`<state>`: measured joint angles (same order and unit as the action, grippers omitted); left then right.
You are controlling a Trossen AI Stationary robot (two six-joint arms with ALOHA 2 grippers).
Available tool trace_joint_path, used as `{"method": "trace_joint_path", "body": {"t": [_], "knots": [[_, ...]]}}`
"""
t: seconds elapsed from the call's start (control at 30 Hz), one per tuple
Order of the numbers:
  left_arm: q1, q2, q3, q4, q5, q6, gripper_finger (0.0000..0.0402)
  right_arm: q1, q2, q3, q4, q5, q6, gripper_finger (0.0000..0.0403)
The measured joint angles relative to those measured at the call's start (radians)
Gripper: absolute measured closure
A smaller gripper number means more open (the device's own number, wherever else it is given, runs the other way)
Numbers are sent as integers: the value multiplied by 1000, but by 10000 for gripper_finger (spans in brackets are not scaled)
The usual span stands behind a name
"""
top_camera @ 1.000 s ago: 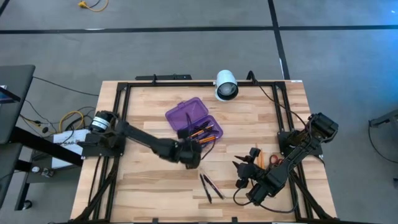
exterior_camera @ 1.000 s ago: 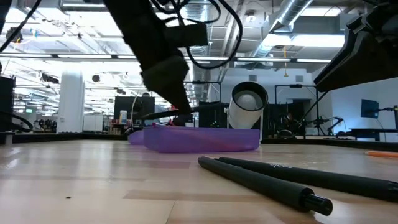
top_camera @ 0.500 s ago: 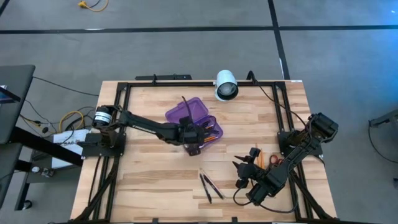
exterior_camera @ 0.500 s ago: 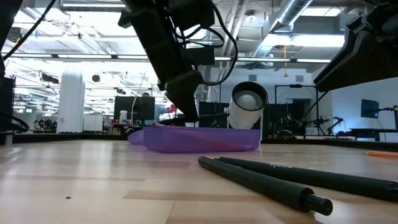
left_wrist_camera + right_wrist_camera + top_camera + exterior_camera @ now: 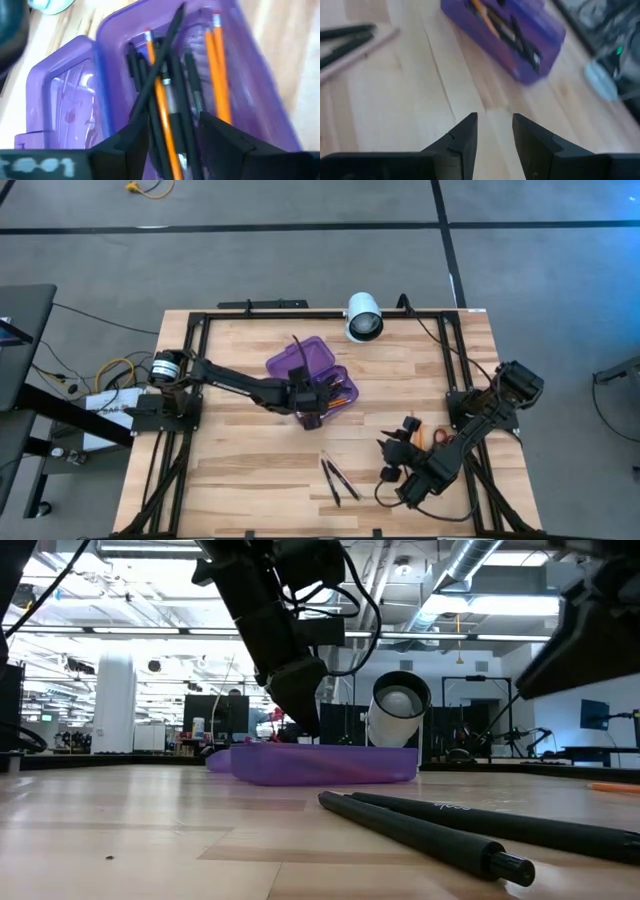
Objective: Pick & place school supplies into a supply box
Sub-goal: Put the light pink pencil into the purple supply box
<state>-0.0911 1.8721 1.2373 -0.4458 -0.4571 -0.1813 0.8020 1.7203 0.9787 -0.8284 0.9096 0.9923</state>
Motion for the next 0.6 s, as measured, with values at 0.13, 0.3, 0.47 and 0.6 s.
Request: {"method": "trace_joint_path", "body": {"t": [0.13,0.3,0.47,0.6], "knots": [[-64,-1,0,-7,9,12,228,-23,0,0,-59,-100,113,285],[-176,-9,0,-67,8,-13,232,-24,0,0,91,-139,-1,285],[-303,-11,1,-97,-9,-129,237,-41,3,0,335,-194,-203,285],[-403,-11,1,-96,-73,-220,237,-77,31,0,500,-262,-337,285]]}}
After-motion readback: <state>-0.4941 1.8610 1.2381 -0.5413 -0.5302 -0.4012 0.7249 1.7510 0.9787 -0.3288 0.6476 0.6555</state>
